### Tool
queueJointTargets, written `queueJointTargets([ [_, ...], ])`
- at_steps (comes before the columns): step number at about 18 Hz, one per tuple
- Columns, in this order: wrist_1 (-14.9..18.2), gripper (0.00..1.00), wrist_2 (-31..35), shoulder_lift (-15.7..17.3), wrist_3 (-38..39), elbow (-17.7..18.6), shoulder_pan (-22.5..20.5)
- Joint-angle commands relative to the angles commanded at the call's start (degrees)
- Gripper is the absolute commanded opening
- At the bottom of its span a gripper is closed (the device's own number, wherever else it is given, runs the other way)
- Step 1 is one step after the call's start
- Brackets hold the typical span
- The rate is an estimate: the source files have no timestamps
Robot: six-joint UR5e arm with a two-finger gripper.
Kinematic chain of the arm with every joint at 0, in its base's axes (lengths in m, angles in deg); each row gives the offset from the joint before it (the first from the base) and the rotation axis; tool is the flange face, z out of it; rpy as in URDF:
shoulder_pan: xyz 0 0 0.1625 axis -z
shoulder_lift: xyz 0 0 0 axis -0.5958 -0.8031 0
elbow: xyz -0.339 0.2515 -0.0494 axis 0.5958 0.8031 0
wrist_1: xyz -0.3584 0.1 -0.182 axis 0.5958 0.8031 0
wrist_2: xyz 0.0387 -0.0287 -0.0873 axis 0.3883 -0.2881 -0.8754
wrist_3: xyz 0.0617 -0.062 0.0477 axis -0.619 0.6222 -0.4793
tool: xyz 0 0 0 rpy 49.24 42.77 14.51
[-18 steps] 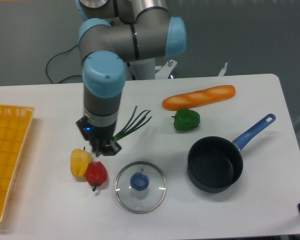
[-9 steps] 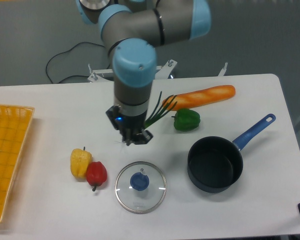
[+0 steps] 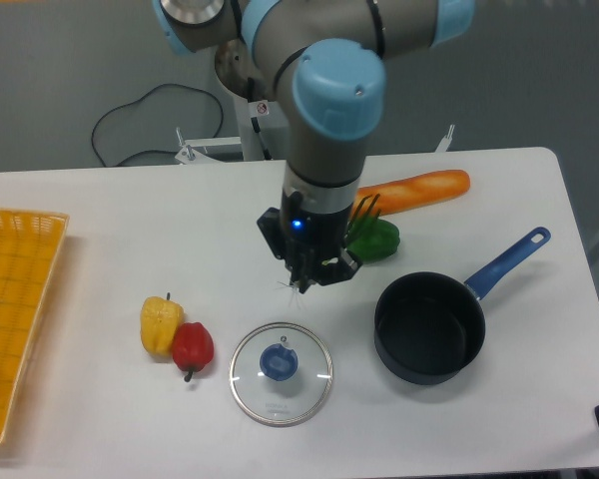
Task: Pick up the green onion
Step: 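Hold the green onion above the green pepper beside the saucepan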
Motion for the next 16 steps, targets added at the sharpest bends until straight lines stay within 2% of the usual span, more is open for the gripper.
queueJointTargets([
  [5,-1.2,0.12,0.0,-0.2,-0.2,-0.1,-1.0],
  [16,-1.1,0.12,0.3,-0.4,-0.4,1.2,-0.5],
])
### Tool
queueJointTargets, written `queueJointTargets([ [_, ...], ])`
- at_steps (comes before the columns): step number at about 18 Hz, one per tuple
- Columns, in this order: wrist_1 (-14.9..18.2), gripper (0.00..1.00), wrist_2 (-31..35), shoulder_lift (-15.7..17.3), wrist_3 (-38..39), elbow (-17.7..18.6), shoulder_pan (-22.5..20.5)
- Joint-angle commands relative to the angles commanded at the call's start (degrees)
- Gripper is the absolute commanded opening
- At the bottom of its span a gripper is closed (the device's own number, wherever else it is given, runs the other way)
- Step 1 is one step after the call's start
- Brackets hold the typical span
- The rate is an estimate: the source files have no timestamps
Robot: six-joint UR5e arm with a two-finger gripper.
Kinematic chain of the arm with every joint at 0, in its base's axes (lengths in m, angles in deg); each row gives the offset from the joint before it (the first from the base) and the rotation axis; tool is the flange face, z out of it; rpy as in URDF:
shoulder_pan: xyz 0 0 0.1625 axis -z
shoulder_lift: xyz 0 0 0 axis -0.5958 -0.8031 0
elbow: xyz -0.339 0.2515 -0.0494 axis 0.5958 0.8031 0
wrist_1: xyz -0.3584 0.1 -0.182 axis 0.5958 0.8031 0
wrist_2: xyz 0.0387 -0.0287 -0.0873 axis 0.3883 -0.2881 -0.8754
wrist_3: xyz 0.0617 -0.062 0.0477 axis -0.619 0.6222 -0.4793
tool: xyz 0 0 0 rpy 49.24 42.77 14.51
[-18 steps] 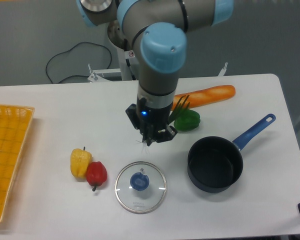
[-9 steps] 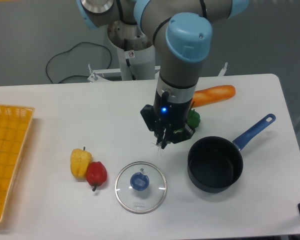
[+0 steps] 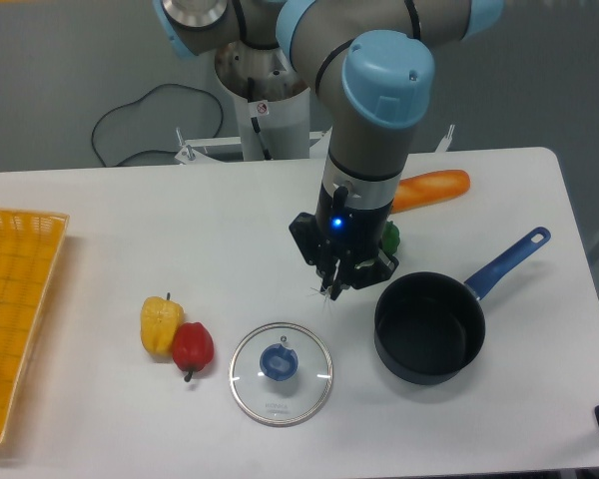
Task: Pick up the green onion
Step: 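Hold the green onion above the green pepper beside the saucepan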
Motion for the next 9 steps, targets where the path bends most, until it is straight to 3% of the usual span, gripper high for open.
queueJointTargets([
  [9,0.3,0.12,0.4,0.0,0.1,1.9,2.5],
])
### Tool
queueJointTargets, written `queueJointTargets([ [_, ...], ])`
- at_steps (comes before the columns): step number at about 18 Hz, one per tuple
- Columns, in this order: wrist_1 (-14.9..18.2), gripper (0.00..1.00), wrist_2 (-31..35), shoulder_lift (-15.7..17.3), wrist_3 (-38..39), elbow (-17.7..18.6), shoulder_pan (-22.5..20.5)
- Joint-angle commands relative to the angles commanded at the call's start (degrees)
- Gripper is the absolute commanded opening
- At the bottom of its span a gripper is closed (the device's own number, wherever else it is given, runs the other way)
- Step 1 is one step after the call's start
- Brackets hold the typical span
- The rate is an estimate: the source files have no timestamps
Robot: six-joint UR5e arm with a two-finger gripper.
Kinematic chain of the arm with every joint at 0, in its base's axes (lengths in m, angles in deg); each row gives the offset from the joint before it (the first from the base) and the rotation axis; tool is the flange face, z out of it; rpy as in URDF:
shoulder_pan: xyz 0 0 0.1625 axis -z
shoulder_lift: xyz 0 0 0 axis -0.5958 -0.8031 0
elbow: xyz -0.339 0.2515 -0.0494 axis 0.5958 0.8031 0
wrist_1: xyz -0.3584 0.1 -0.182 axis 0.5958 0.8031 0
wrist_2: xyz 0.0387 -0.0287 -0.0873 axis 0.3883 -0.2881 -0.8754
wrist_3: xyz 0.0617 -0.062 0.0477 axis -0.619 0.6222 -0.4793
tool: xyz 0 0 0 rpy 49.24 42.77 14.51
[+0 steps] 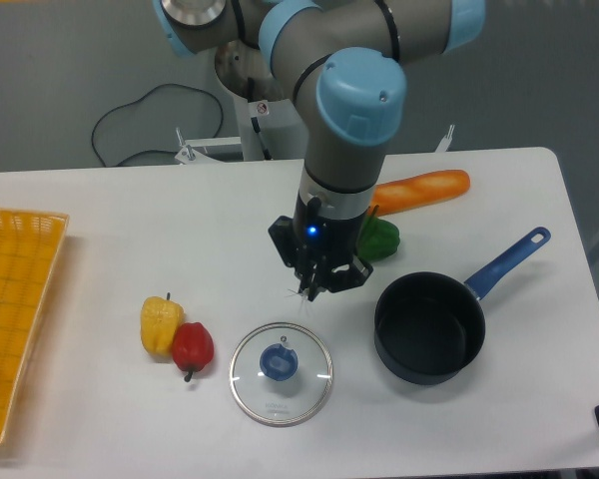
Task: Pick up the green onion
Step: 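Hold the green onion above the green pepper beside the saucepan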
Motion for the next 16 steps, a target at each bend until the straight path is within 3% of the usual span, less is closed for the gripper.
queueJointTargets([
  [16,-0.1,0.12,0.1,0.4,-0.1,1.4,0.7],
])
